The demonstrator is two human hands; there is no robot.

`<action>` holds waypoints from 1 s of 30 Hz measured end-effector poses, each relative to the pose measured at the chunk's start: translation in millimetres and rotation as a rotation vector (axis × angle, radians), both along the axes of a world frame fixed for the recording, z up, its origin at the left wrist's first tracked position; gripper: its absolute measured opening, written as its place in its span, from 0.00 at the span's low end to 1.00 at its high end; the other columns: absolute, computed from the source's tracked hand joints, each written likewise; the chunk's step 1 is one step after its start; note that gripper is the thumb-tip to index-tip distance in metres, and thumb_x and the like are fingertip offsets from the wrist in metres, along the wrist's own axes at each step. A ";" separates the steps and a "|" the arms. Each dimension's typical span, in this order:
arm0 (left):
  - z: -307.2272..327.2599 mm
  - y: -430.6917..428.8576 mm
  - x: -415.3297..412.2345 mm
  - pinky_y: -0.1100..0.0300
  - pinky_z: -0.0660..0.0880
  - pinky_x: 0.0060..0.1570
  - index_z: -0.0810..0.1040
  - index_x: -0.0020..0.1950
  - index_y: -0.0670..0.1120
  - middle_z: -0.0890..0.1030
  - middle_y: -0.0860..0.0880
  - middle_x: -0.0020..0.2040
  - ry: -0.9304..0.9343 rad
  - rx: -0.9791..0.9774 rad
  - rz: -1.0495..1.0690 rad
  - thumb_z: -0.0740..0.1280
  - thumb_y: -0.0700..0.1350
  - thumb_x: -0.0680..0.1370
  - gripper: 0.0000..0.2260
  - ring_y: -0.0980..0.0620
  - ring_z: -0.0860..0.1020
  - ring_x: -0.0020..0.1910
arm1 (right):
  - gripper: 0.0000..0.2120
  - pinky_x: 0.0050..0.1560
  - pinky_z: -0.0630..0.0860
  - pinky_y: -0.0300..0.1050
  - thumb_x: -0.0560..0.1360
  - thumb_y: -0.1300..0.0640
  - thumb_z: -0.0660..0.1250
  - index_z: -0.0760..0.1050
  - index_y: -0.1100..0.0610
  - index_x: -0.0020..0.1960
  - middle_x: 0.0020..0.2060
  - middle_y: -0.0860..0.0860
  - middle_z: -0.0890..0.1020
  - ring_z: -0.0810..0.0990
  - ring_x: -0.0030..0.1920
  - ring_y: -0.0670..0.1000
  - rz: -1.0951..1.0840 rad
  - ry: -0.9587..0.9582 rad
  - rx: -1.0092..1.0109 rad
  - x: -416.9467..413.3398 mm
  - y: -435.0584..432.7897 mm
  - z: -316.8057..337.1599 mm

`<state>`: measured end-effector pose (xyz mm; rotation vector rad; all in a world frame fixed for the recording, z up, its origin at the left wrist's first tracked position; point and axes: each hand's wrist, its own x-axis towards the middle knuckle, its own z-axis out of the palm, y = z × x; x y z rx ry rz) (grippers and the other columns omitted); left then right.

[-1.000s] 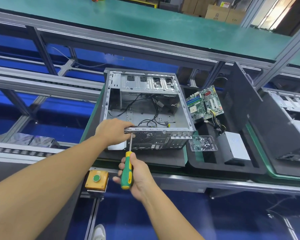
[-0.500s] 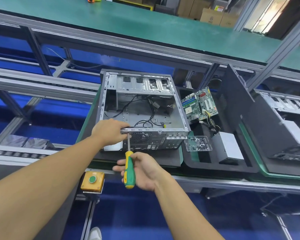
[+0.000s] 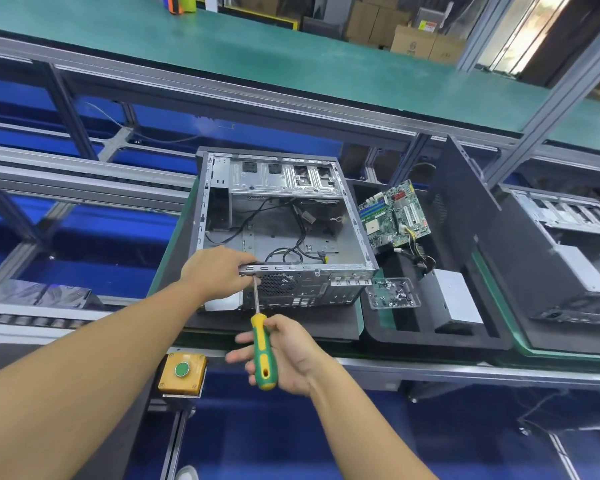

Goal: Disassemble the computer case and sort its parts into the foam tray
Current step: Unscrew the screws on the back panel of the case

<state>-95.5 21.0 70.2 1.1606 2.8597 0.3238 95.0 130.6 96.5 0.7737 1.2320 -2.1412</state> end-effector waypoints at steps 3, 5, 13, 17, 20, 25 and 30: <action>-0.8 -0.9 -0.7 0.57 0.71 0.41 0.74 0.63 0.65 0.75 0.57 0.49 -0.004 0.005 -0.027 0.62 0.67 0.75 0.18 0.51 0.79 0.51 | 0.19 0.39 0.76 0.47 0.83 0.53 0.50 0.72 0.65 0.62 0.50 0.63 0.84 0.77 0.35 0.52 0.009 0.026 -0.035 5.1 3.6 1.0; -1.2 -1.4 -1.7 0.56 0.74 0.44 0.74 0.62 0.62 0.76 0.59 0.52 0.015 0.011 -0.094 0.62 0.65 0.76 0.16 0.53 0.76 0.56 | 0.15 0.39 0.77 0.47 0.84 0.54 0.53 0.72 0.63 0.59 0.47 0.61 0.85 0.77 0.35 0.52 -0.030 0.068 -0.010 8.9 2.3 -0.8; -2.6 -2.2 0.7 0.56 0.74 0.42 0.74 0.57 0.64 0.81 0.59 0.50 0.017 0.038 -0.071 0.61 0.65 0.76 0.13 0.52 0.79 0.51 | 0.07 0.36 0.80 0.49 0.83 0.51 0.63 0.67 0.51 0.49 0.36 0.52 0.75 0.76 0.32 0.53 -0.066 0.095 0.019 14.5 -4.2 -9.0; -2.8 -2.4 0.6 0.58 0.70 0.38 0.74 0.57 0.63 0.81 0.59 0.50 0.025 0.035 -0.066 0.60 0.66 0.76 0.14 0.53 0.80 0.50 | 0.06 0.25 0.65 0.37 0.82 0.50 0.61 0.68 0.51 0.51 0.35 0.51 0.75 0.70 0.29 0.50 -0.148 0.060 -0.039 15.9 -3.0 -15.9; -1.7 -2.0 1.3 0.58 0.69 0.38 0.74 0.58 0.64 0.81 0.60 0.51 0.022 0.033 -0.054 0.61 0.67 0.76 0.14 0.52 0.80 0.50 | 0.16 0.26 0.66 0.39 0.81 0.50 0.56 0.74 0.60 0.58 0.39 0.55 0.79 0.71 0.30 0.52 -0.108 0.036 -0.156 13.2 2.9 -15.3; 0.8 -1.7 2.4 0.58 0.68 0.37 0.74 0.58 0.64 0.82 0.60 0.51 0.022 0.026 -0.046 0.61 0.66 0.76 0.14 0.53 0.80 0.49 | 0.15 0.31 0.72 0.44 0.80 0.53 0.57 0.75 0.63 0.57 0.40 0.56 0.81 0.75 0.33 0.53 -0.131 0.106 -0.154 17.0 0.1 -25.5; 2.5 -1.6 3.9 0.58 0.68 0.37 0.75 0.58 0.64 0.82 0.60 0.50 0.017 0.020 -0.045 0.62 0.65 0.76 0.13 0.53 0.80 0.49 | 0.08 0.30 0.74 0.44 0.78 0.53 0.68 0.71 0.55 0.48 0.37 0.53 0.76 0.77 0.33 0.50 -0.183 0.217 0.306 20.8 -11.9 -35.8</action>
